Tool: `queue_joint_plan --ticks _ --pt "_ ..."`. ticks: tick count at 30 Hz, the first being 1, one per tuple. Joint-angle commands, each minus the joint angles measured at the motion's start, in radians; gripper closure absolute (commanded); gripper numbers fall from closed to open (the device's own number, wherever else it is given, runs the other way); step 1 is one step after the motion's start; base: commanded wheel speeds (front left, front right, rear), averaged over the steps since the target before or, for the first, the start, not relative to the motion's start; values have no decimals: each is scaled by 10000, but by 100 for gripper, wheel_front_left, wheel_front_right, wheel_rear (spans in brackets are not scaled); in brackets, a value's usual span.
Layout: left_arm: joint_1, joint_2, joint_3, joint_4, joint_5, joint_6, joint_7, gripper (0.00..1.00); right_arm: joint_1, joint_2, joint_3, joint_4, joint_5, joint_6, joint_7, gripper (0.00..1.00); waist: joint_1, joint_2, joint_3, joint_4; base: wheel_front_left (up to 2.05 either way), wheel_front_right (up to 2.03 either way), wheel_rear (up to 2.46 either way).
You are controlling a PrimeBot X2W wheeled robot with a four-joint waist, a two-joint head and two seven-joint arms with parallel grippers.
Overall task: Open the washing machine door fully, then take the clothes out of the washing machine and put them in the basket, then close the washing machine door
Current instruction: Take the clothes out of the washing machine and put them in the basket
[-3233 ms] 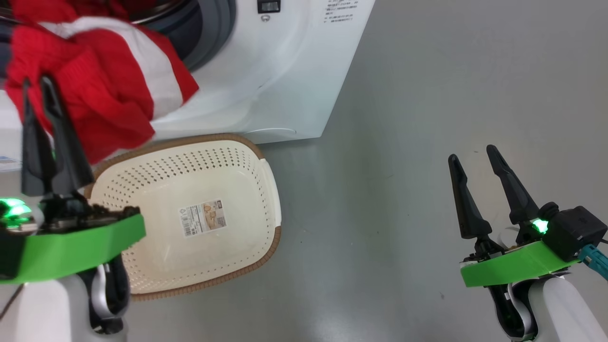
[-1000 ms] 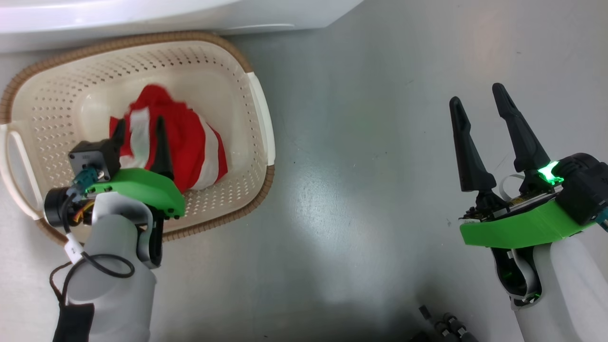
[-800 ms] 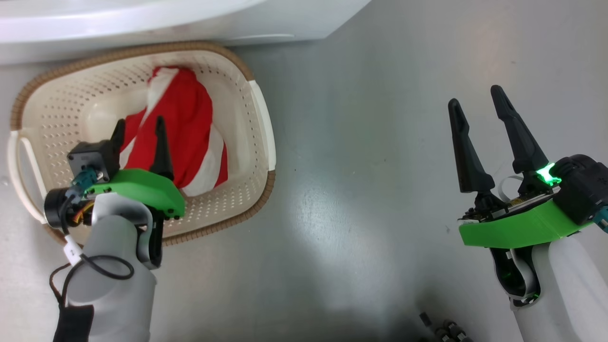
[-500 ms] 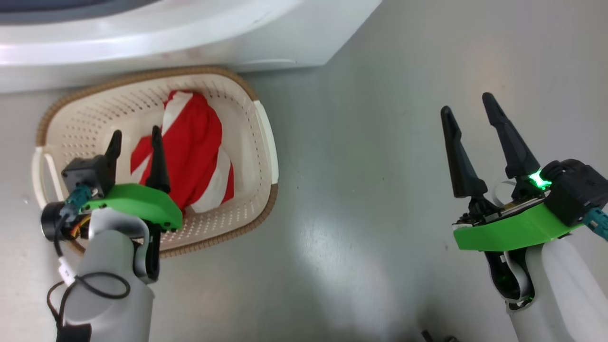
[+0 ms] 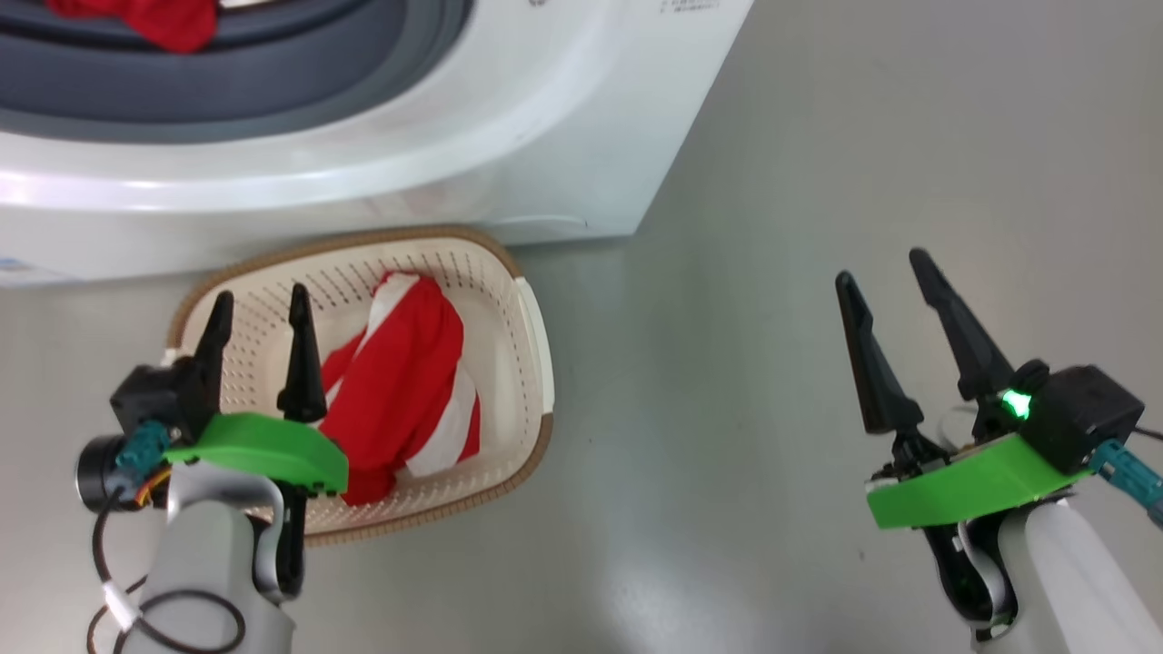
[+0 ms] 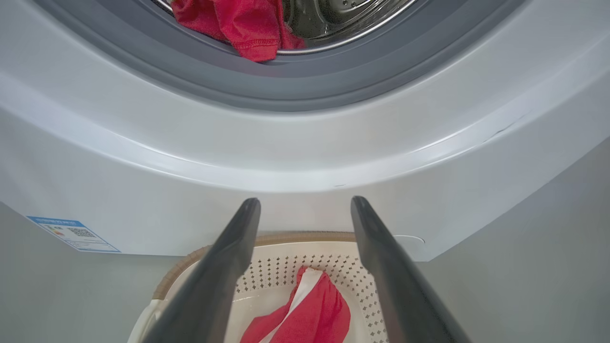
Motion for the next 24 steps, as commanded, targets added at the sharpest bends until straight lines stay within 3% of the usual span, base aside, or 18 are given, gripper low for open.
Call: queue_joint_plan --ticks 1,24 --pt "415 258 205 -355 42 -52 -51 0 341 -74 146 -158 -78 0 -65 0 0 0 -639 143 0 0 0" --pt "3284 258 104 -2910 347 -80 -51 0 2152 49 -132 133 -166 0 -65 0 0 0 -3046 322 0 0 0"
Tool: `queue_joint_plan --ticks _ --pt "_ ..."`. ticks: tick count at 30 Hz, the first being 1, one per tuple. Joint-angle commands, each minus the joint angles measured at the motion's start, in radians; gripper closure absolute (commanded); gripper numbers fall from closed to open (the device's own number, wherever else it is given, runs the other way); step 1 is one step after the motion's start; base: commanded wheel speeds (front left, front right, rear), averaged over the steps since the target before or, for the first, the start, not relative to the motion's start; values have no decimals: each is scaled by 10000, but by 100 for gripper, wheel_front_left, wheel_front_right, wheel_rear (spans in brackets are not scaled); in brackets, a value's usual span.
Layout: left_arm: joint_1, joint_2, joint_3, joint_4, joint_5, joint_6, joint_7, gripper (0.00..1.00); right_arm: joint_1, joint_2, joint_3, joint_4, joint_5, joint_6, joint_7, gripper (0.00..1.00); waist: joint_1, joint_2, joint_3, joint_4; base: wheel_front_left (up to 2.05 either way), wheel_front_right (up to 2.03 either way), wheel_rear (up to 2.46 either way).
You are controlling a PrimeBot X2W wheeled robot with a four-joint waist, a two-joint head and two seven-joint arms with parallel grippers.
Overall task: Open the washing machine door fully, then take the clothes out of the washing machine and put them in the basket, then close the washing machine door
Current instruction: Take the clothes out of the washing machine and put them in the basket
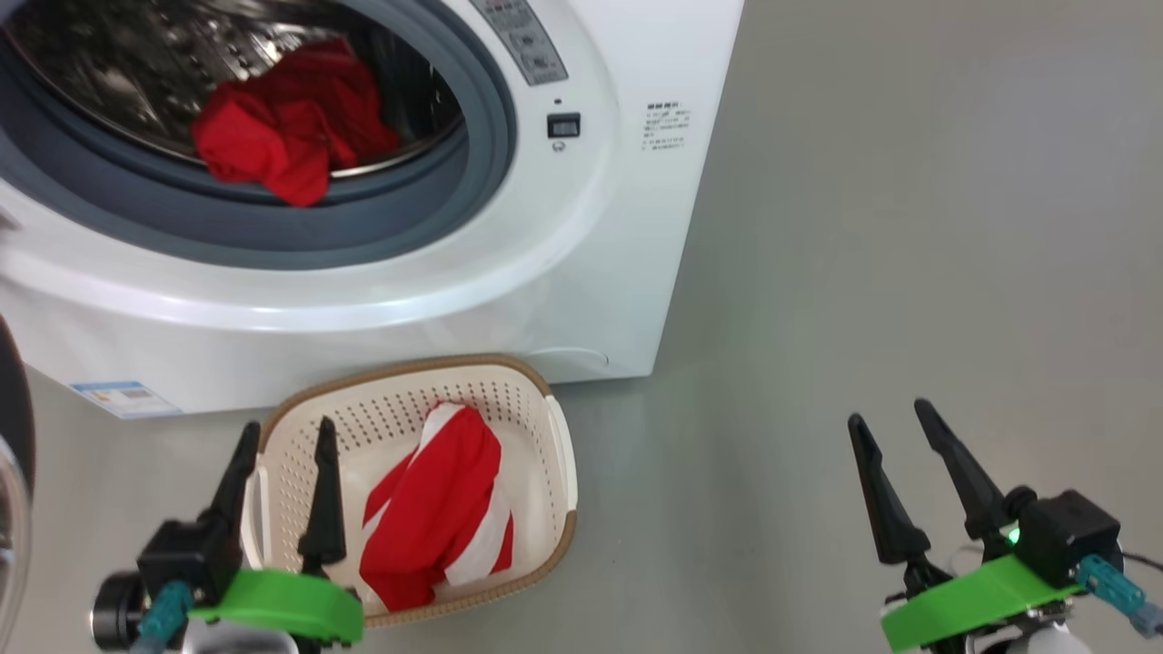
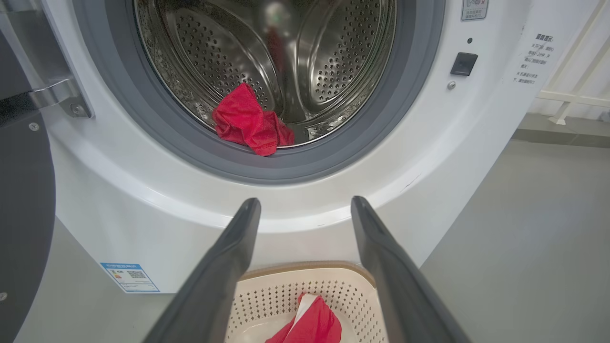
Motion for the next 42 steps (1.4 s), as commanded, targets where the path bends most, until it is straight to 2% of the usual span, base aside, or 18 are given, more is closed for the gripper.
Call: queue_joint_plan --ticks 1,9,20,35,42 --pt "251 237 230 -367 87 -60 -51 0 170 -70 122 -216 -157 0 -65 0 0 0 -373 112 0 0 0" --pt "1282 237 174 -1054 67 -1 -51 0 853 -64 -27 -196 -192 0 -65 0 0 0 -912 222 0 0 0" --pt "2115 237 113 -2026 -172 262 -51 0 1125 -70 -248 -269 -218 0 -65 0 0 0 -934 328 0 0 0" --pt "1873 237 -45 -2189 -297 358 -51 0 861 -28 -270 -351 -230 0 -65 0 0 0 -619 293 0 0 0" --pt "909 237 -128 -1835 -99 275 -51 0 433 23 -267 -436 -229 0 -65 0 0 0 10 355 0 0 0"
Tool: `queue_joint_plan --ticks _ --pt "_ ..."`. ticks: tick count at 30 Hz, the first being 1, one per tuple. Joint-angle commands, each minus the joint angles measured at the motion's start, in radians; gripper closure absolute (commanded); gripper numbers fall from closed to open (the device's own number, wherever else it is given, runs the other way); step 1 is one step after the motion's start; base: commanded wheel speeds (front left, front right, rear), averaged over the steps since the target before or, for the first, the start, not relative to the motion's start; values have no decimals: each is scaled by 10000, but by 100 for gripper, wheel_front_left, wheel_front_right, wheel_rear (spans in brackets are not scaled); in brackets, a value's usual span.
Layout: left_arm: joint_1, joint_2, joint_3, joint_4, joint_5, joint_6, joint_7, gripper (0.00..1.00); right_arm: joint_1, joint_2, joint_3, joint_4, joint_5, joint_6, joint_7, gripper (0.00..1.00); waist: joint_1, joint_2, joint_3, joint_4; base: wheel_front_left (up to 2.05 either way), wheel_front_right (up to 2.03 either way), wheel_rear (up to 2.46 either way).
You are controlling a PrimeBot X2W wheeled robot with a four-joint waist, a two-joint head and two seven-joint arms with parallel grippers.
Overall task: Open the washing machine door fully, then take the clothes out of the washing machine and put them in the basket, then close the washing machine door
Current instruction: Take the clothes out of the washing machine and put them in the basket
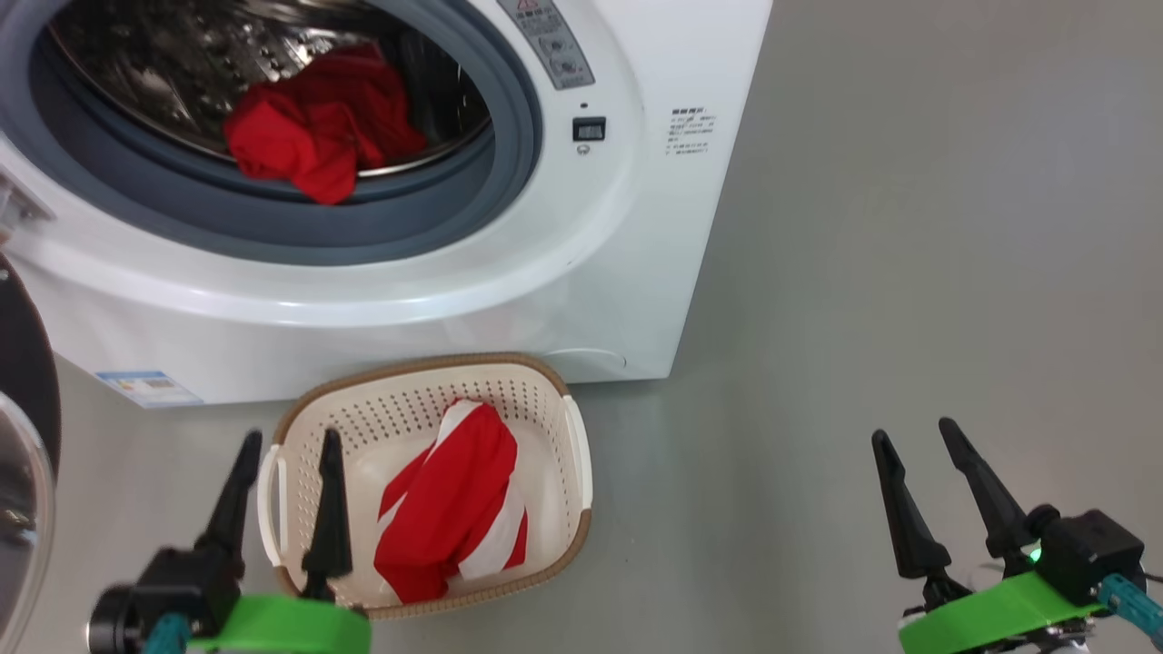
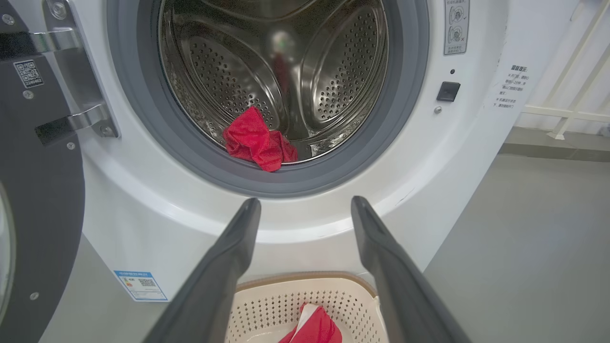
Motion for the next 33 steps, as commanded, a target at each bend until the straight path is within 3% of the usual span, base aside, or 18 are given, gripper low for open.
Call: queue_joint_plan --ticks 1,14,23,33 --pt "-471 108 262 -154 130 -19 -51 0 -317 -53 237 -262 -146 0 -65 0 0 0 348 44 0 0 0" --pt "-4677 148 586 1295 766 280 -51 0 -1551 -11 563 -381 49 0 -65 0 0 0 2370 -341 0 0 0" --pt "-7645 726 1247 3596 998 401 -51 0 -2217 109 899 -433 203 0 -65 0 0 0 3526 -922 0 0 0" --pt "-10006 1544 1428 5536 1409 837 -51 0 -2677 222 1078 -520 323 0 -65 0 0 0 4325 -1418 0 0 0"
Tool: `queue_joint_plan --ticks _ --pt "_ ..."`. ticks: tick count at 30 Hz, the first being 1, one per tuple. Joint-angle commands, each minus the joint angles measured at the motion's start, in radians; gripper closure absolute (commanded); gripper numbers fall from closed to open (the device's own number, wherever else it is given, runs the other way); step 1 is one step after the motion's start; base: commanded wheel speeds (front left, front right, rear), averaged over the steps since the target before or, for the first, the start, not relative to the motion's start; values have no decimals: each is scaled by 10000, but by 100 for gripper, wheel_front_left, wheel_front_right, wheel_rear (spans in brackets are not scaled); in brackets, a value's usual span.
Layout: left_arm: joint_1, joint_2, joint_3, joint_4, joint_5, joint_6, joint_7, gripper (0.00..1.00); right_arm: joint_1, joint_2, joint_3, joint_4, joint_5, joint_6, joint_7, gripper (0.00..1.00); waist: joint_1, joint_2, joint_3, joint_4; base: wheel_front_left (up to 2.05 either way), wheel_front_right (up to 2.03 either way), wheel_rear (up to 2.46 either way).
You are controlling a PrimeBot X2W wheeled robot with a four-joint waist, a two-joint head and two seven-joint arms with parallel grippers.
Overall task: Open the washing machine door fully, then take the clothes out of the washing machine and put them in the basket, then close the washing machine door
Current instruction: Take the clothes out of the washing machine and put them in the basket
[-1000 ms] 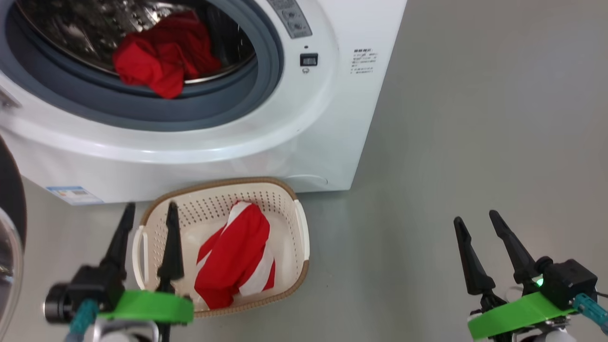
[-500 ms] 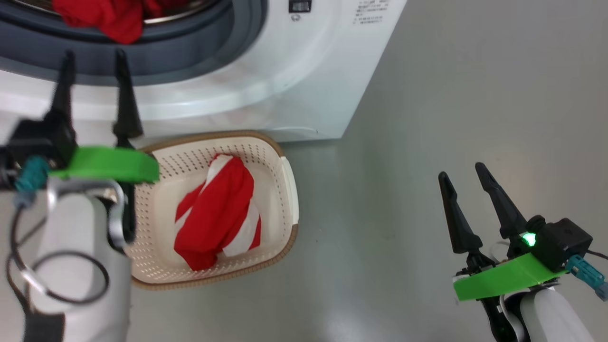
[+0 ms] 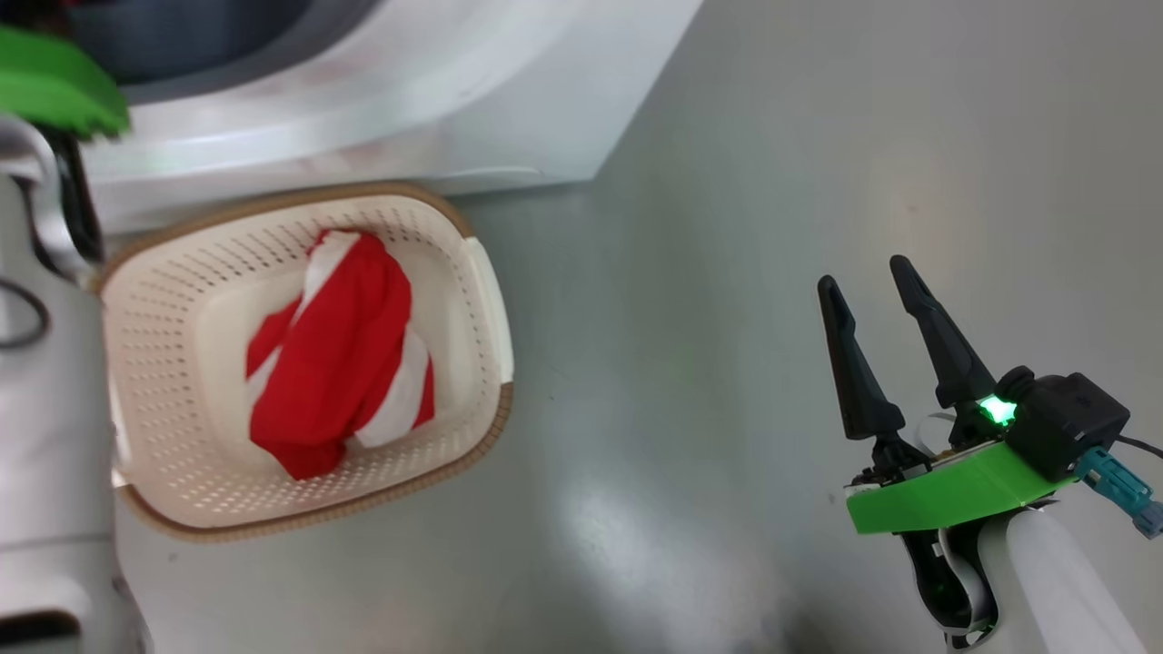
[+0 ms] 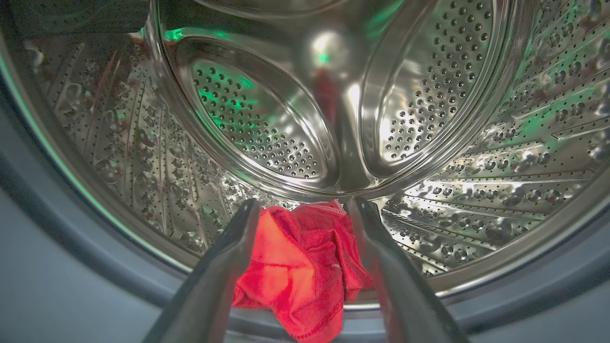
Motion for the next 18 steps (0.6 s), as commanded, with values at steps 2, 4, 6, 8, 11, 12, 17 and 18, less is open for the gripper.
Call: queue_joint_plan --ticks 2,4,6,8,11,12,17,18 --pt "-518 553 148 133 179 235 -47 0 -88 18 253 -279 68 0 -65 0 0 0 546 -378 0 0 0" --pt "-939 719 171 459 251 414 -47 0 -150 39 309 -312 86 0 -65 0 0 0 698 -450 0 0 0" --pt "-1291 863 148 781 323 524 -47 0 -215 57 373 -336 109 0 -65 0 0 0 826 -526 0 0 0" --pt "-1606 1017 113 1086 420 681 -47 0 -272 72 425 -357 135 0 -65 0 0 0 939 -594 0 0 0" --pt "-1936 1187 59 1601 526 899 -47 0 -318 87 468 -355 163 0 -65 0 0 0 1011 -674 0 0 0" --pt "-2018 1226 50 1828 532 938 -47 0 -324 91 485 -354 170 0 -65 0 0 0 1025 -701 0 0 0" --pt "-2338 1318 -93 3149 537 874 -47 0 -329 102 498 -352 184 0 -65 0 0 0 1039 -787 0 0 0" --pt "-2396 1320 -134 3368 526 788 -47 0 -331 103 502 -353 192 0 -65 0 0 0 1039 -798 0 0 0"
